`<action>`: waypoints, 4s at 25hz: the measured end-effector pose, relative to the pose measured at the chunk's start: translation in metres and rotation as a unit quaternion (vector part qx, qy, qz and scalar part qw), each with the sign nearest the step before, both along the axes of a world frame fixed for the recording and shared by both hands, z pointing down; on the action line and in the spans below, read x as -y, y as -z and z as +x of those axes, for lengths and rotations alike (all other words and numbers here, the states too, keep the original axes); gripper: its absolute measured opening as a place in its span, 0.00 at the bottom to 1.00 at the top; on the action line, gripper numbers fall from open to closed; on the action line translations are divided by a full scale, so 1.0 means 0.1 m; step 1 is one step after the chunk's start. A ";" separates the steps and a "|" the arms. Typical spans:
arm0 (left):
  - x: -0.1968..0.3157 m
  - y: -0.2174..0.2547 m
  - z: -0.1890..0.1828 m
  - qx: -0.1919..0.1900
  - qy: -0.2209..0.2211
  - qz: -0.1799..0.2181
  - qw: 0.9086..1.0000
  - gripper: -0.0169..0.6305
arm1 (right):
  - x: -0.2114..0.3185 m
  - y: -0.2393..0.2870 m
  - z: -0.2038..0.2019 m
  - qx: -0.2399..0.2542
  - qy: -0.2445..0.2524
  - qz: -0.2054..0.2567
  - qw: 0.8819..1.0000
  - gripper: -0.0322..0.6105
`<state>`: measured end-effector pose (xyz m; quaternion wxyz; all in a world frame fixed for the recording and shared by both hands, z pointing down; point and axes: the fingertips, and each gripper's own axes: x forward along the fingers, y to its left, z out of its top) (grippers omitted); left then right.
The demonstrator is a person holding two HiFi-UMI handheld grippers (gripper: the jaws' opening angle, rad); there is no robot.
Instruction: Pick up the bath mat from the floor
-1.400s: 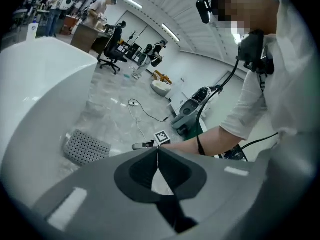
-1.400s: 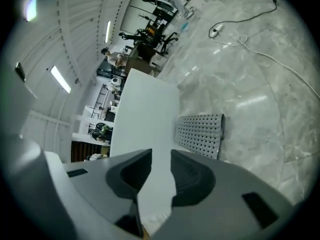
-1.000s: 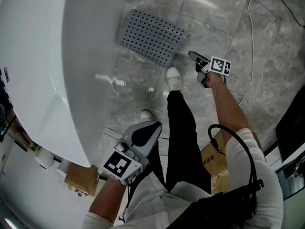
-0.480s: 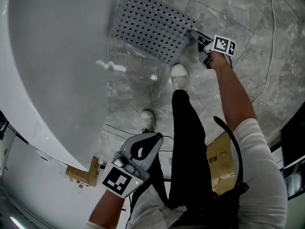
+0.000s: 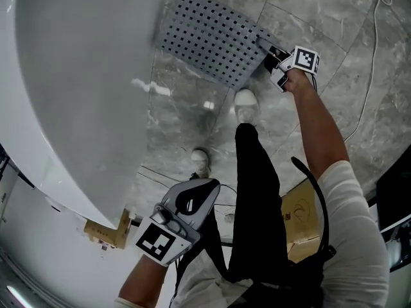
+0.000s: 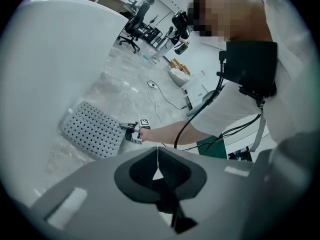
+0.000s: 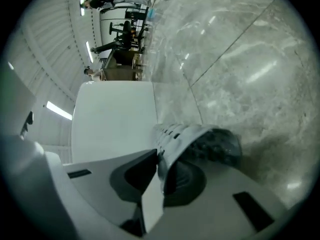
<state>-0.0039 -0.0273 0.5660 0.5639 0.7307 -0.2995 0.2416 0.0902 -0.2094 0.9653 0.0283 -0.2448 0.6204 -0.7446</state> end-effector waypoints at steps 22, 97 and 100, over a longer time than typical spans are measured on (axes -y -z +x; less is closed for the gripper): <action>0.19 1.58 -0.07 0.001 0.049 0.127 0.991 0.04 | -0.19 2.23 -0.60 -0.047 0.114 0.083 0.989 0.08; -3.89 5.19 -0.64 -0.035 0.062 0.397 0.915 0.04 | -5.48 9.09 -0.14 0.038 0.130 0.286 0.949 0.07; -3.97 5.20 -0.51 -0.033 0.062 0.393 0.917 0.04 | -5.56 9.09 0.00 0.033 0.130 0.288 0.948 0.07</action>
